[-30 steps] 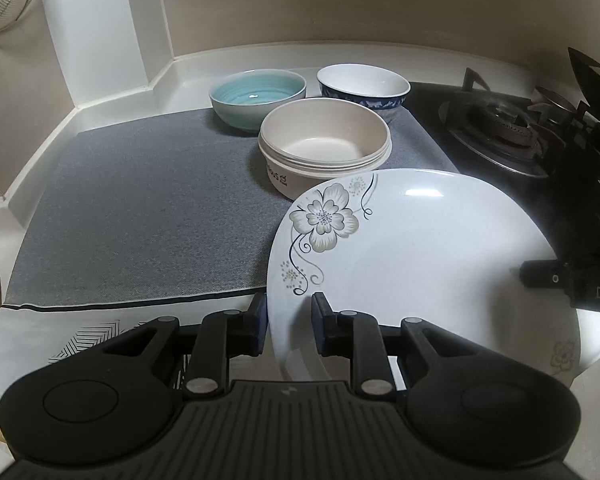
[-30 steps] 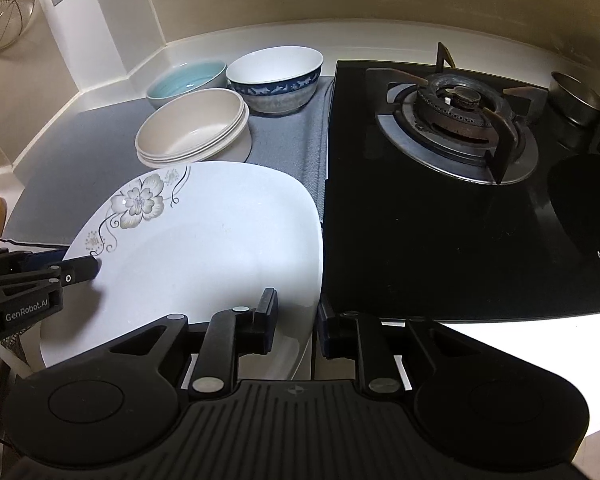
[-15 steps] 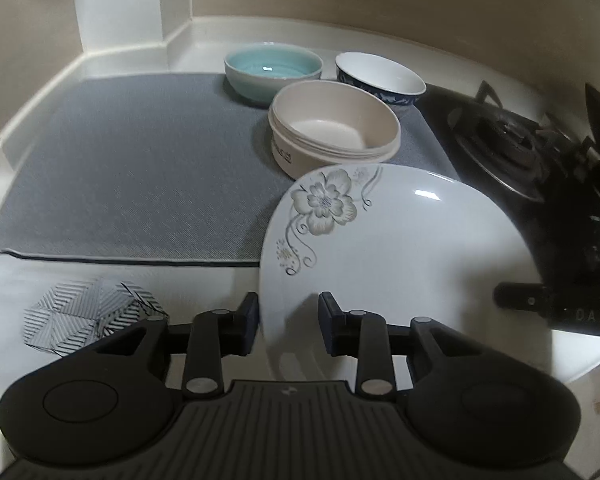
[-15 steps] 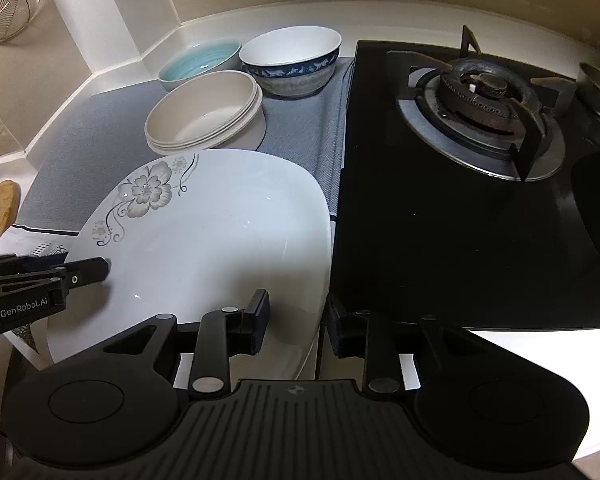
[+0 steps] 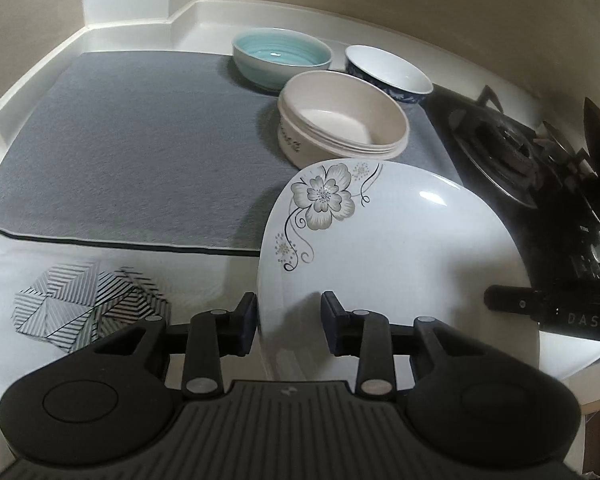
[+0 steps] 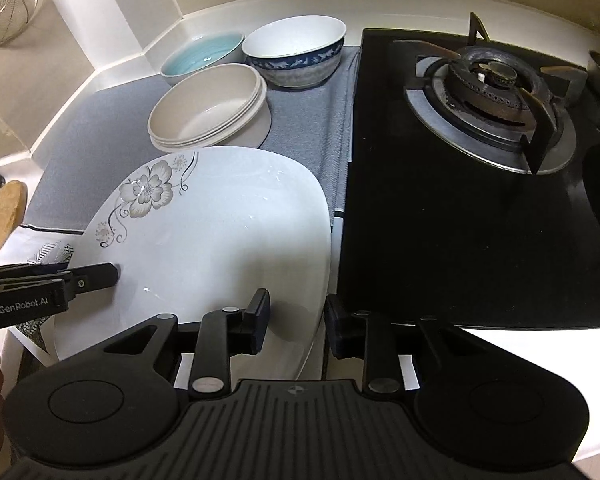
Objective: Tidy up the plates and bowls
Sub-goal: 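Lower the square flower plate onto the plate stack and open the left gripper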
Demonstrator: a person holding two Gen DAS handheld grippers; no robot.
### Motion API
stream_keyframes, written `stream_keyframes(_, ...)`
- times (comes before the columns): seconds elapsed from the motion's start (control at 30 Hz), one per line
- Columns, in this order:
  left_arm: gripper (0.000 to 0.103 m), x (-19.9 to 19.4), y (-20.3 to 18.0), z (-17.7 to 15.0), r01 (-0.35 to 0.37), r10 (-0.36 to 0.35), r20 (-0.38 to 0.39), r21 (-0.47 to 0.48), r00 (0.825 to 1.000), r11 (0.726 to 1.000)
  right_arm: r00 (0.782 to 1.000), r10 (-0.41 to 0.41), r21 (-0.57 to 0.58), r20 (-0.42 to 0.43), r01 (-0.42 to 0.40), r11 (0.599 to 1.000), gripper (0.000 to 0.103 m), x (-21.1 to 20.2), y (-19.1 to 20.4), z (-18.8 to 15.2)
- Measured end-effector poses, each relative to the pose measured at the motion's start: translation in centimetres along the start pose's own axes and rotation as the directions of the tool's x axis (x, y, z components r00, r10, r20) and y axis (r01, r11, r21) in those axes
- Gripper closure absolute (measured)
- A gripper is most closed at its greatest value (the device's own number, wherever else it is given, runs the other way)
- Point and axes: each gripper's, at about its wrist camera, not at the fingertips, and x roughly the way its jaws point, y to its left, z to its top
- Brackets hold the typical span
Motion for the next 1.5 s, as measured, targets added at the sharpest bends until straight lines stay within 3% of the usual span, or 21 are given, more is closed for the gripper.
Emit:
stream_keyframes(0.3, 0.065, -0.7, 5.8, 1.1, 0.012, -0.012, -0.021, -0.005, 1.000, 1.000, 0.999, -0.039, -0.023, -0.028, 0.038, 0.999, 0.072, 1.5, 4.9, 1.1)
stream_keyframes(0.63, 0.066, -1.2, 14.9, 2.9, -0.001, 0.001, 0.013, -0.023, 1.000, 1.000, 0.999, -0.013, -0.038, -0.046, 0.011, 0.999, 0.072, 4.5, 12.6, 3.1)
stream_keyframes(1.03, 0.070, -1.3, 24.0, 5.8, -0.076, 0.084, 0.070, -0.115, 0.994, 0.990, 0.999, 0.022, -0.083, -0.045, -0.025, 0.996, 0.071, 8.7, 21.2, 6.7)
stream_keyframes(1.37, 0.070, -2.0, 27.0, 6.5, -0.130, 0.151, 0.100, -0.191, 0.983, 0.973, 0.997, 0.067, -0.146, -0.036, -0.072, 0.987, 0.069, 10.6, 24.5, 7.9)
stream_keyframes(1.5, 0.060, -3.6, 25.3, 6.4, -0.177, 0.207, 0.147, -0.196, 0.967, 0.965, 0.996, 0.075, -0.139, -0.050, -0.082, 0.987, 0.065, 10.5, 24.0, 8.1)
